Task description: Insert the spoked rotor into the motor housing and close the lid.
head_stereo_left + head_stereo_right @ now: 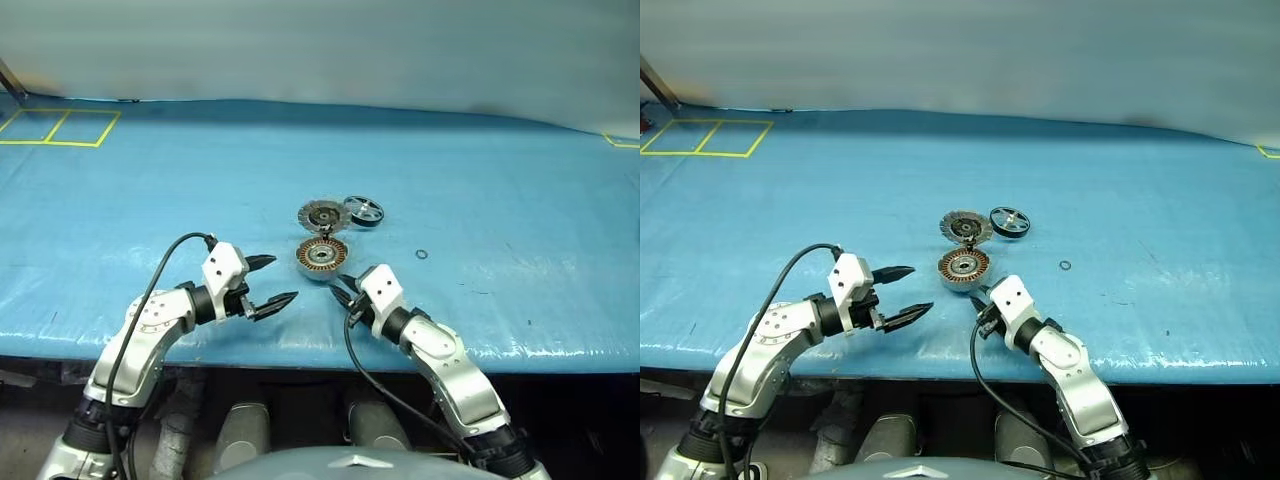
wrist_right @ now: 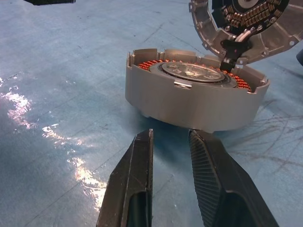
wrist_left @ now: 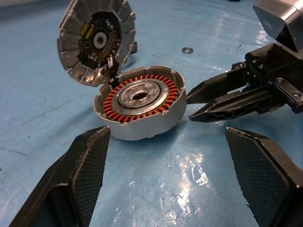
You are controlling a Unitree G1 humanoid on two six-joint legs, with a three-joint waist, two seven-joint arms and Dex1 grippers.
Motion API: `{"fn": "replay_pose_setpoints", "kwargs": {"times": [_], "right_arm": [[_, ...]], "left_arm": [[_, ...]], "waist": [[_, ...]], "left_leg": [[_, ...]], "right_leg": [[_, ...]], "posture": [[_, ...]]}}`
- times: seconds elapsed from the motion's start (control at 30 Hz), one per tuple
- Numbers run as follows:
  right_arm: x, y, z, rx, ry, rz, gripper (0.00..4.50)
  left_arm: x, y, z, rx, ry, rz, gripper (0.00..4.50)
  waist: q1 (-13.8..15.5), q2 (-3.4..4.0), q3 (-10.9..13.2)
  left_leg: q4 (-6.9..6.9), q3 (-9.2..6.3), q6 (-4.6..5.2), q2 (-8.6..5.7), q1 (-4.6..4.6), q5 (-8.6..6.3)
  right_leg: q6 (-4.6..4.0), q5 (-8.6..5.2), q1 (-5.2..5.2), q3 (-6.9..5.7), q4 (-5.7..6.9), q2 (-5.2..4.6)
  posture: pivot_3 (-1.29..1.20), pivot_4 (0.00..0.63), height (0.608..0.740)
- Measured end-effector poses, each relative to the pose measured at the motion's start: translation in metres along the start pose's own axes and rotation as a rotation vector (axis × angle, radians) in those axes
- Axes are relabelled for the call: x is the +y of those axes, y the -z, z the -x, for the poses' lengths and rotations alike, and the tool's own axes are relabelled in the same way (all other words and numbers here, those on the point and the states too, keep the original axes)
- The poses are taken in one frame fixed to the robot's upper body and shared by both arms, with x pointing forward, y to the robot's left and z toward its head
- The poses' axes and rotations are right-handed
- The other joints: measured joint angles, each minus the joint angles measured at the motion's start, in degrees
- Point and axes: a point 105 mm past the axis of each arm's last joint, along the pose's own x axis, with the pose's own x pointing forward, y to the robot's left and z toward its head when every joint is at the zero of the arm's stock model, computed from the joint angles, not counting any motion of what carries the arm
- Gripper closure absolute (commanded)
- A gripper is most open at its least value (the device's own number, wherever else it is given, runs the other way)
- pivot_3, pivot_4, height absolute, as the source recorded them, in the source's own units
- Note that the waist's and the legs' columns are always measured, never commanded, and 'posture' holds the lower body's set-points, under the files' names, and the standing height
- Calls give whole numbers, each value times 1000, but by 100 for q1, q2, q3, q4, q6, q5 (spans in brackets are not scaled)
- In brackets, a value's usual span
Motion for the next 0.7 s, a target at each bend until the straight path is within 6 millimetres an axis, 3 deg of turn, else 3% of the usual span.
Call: {"fn": "replay_pose_setpoints", "kwargs": {"times": [0.2, 0.5, 0.7], "right_arm": [[0, 13, 12, 76, -44, 27, 3269], [-20, 21, 26, 123, 28, 48, 3269], [-65, 3, 35, -6, 315, 64, 3269]], "left_arm": [[1, 2, 0, 10, -2, 0, 343], [1, 2, 0, 11, -3, 0, 343], [0, 2, 0, 6, -1, 1, 343]], "waist": [[6, 0, 0], [3, 0, 0], [5, -2, 1]], "left_leg": [[0, 1, 0, -1, 0, 0], [-8, 2, 0, -1, -2, 0], [-4, 4, 0, -1, -3, 0]], "right_leg": [[0, 0, 1, 2, -3, -1], [-1, -1, -4, 2, -5, 0], [0, 0, -3, 4, -7, -1]], "posture": [[0, 150, 740], [0, 150, 740], [0, 150, 740]]}}
